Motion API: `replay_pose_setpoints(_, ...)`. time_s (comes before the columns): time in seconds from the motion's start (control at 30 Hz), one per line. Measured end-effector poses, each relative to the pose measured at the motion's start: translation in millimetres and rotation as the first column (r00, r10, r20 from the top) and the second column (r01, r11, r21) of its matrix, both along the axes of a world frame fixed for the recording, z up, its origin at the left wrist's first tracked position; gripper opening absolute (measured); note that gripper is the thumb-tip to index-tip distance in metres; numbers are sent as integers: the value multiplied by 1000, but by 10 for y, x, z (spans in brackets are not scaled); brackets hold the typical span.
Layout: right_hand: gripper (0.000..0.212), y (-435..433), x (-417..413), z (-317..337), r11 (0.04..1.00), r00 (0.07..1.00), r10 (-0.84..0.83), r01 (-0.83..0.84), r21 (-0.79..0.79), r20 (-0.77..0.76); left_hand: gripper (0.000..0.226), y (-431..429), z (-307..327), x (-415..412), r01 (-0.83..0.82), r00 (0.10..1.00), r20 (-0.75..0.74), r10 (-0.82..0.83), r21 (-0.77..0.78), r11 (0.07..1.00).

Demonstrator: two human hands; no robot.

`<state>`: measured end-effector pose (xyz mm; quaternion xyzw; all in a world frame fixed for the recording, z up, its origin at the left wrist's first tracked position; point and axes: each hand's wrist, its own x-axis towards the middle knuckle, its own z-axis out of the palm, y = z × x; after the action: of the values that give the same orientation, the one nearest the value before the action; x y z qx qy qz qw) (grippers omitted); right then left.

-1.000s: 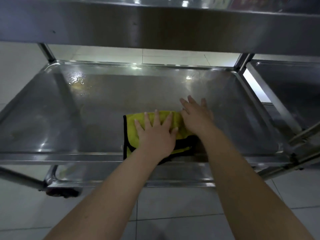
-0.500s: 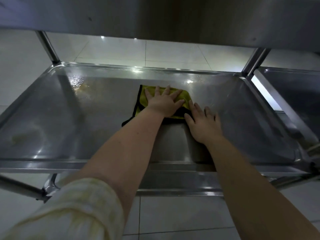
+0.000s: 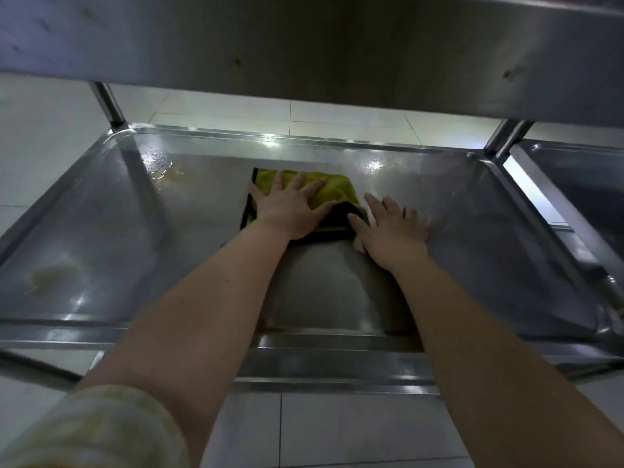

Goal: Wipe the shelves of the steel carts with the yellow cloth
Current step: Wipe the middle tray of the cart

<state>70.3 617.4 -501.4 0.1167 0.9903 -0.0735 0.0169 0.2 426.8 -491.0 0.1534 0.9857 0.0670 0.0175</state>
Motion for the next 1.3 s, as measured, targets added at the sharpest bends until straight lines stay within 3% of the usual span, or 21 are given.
replay_pose_setpoints(0.27, 86, 13, -54, -49, 995, 1000, 13, -15, 101, 18, 81, -1293, -14, -214, -200, 980, -13, 200, -5, 980)
replay_pose_setpoints(0.43, 90, -24, -72, -69, 996, 1000, -1, -2, 93, 31, 81, -1188, 33, -400, -272, 961, 49, 273, -26, 962)
replay_pose_setpoints(0.63, 88, -25, -70, -95, 990, 1000, -6, 3, 144, 25, 79, 39, 35, -116, -7, 999, 42, 9, -43, 999)
replay_pose_setpoints(0.73, 89, -4, -62, -107, 989, 1000, -7, 3, 145, 25, 73, 344, 72, -8, 28, 999, 41, -25, -62, 998)
replay_pose_setpoints(1.03, 70, -257, -81, 112, 991, 991, -83, 71, 116, 102, 71, 21, 14, 105, 32, 999, 33, -33, 16, 999)
replay_pose_setpoints(1.13, 66, -714, -177, 143, 995, 997, -78, 77, 60, 15, 68, -250, -9, 15, 18, 1000, 8, -18, 17, 1000)
replay_pose_setpoints(1.3, 68, -1074, -237, 4, 997, 994, 57, -62, -51, -94, 69, -701, -43, -52, -25, 999, -20, 26, 37, 999)
